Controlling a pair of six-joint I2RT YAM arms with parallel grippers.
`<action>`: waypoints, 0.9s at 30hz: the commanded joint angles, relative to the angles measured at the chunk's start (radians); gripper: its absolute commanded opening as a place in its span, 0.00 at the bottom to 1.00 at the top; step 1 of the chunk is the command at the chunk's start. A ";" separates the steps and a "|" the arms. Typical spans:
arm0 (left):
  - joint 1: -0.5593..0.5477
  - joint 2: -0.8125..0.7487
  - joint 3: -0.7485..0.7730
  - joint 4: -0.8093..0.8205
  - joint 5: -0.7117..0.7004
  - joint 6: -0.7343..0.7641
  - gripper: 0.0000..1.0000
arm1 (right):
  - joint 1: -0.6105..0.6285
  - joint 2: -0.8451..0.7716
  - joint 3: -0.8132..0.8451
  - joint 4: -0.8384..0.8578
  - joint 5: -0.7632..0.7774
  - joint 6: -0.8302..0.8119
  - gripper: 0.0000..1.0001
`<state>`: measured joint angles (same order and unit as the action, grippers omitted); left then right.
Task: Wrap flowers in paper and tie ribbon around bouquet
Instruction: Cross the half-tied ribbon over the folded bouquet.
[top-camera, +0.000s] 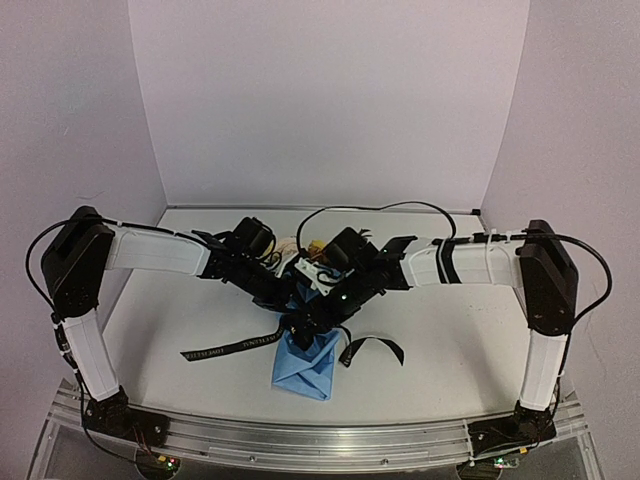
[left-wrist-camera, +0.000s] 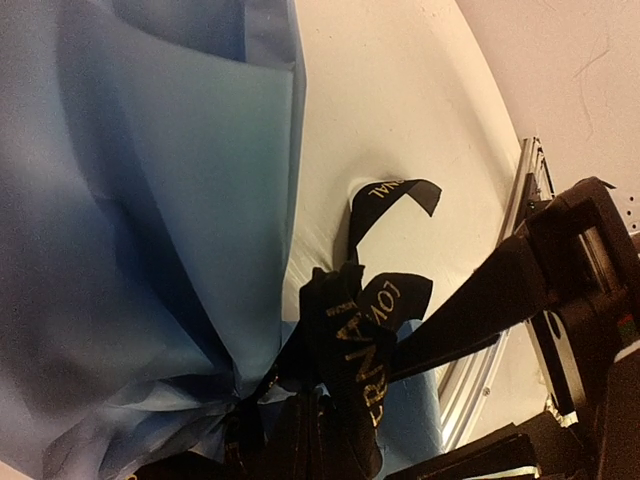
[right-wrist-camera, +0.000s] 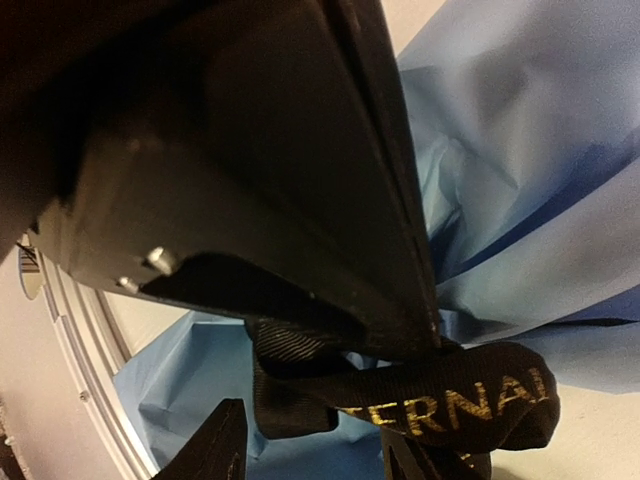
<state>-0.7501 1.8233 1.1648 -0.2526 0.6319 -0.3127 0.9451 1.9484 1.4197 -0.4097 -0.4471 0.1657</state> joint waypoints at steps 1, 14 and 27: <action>0.012 0.003 0.044 0.039 0.035 0.000 0.00 | 0.027 -0.001 -0.046 0.045 0.075 -0.028 0.47; 0.020 0.005 0.024 0.069 0.060 -0.025 0.00 | 0.057 -0.028 -0.123 0.162 0.146 0.014 0.44; 0.023 -0.002 0.013 0.082 0.054 -0.031 0.00 | 0.057 -0.054 -0.096 0.115 0.116 0.043 0.12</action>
<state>-0.7311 1.8328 1.1642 -0.2402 0.6733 -0.3416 0.9825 1.9480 1.3060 -0.2799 -0.3059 0.2055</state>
